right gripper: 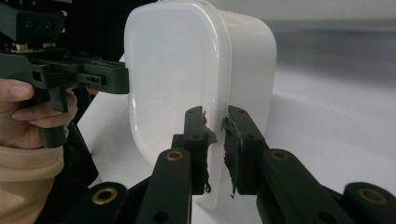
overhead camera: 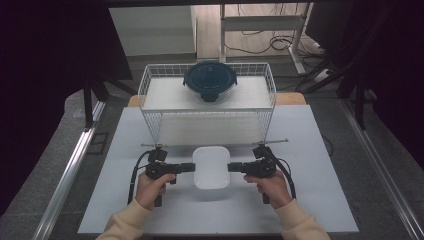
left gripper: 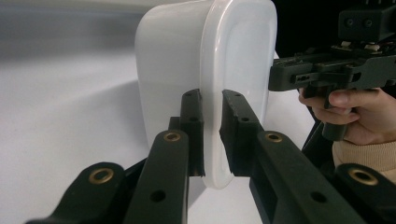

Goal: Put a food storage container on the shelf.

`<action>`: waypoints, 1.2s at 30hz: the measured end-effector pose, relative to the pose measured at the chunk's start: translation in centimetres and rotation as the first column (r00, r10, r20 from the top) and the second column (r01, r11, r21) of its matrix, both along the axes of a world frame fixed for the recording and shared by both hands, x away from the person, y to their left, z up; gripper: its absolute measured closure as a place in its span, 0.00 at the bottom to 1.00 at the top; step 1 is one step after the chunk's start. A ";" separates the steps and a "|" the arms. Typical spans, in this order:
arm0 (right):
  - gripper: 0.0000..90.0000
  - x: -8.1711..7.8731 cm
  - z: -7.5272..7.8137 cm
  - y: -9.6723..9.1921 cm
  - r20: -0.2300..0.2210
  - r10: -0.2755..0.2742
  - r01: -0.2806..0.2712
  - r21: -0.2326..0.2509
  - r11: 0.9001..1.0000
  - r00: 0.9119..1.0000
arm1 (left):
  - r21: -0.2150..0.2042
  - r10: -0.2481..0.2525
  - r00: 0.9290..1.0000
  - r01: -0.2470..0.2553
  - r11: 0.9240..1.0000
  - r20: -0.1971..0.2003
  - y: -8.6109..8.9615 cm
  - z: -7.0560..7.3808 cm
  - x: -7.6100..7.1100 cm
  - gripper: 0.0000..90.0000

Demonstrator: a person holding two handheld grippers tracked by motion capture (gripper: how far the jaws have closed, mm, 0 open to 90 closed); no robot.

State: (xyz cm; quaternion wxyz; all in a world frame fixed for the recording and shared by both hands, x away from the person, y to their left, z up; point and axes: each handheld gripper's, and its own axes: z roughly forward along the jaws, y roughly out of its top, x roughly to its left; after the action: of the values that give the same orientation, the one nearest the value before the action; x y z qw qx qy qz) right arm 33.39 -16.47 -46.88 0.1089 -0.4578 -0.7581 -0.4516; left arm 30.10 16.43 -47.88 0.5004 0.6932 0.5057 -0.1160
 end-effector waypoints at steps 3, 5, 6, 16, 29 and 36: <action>0.87 -0.3 0.7 0.0 0.032 0.006 -0.006 -0.001 1.000 0.999 | 0.005 -0.002 1.000 0.002 1.000 0.027 0.0 0.8 -0.3 0.89; 0.87 -0.5 1.2 0.1 0.054 0.008 -0.008 0.003 1.000 0.999 | 0.006 0.002 0.999 -0.002 1.000 0.046 0.1 1.3 -0.5 0.89; 0.87 -0.6 1.5 0.1 0.063 0.008 -0.008 0.003 1.000 0.998 | 0.009 0.003 0.998 -0.003 1.000 0.057 0.1 1.5 -0.6 0.89; 0.87 -1.2 3.1 0.4 0.141 0.028 -0.025 -0.017 1.000 0.990 | 0.013 -0.001 0.995 0.000 1.000 0.103 0.3 2.8 -1.0 0.89; 0.87 -1.2 5.7 0.5 0.214 0.034 -0.031 -0.015 0.999 0.976 | 0.011 -0.004 0.987 0.002 1.000 0.161 0.5 5.2 -0.6 0.88; 0.87 -1.1 7.8 0.5 0.261 0.034 -0.032 -0.012 0.999 0.965 | 0.011 -0.004 0.980 0.002 1.000 0.201 0.5 7.6 -0.2 0.88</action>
State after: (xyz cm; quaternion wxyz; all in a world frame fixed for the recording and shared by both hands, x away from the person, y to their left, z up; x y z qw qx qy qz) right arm 32.32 -16.01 -39.04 0.0137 -0.3820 -0.7751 -0.5032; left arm 29.91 16.93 -40.29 0.5450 0.7048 0.4520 -0.0434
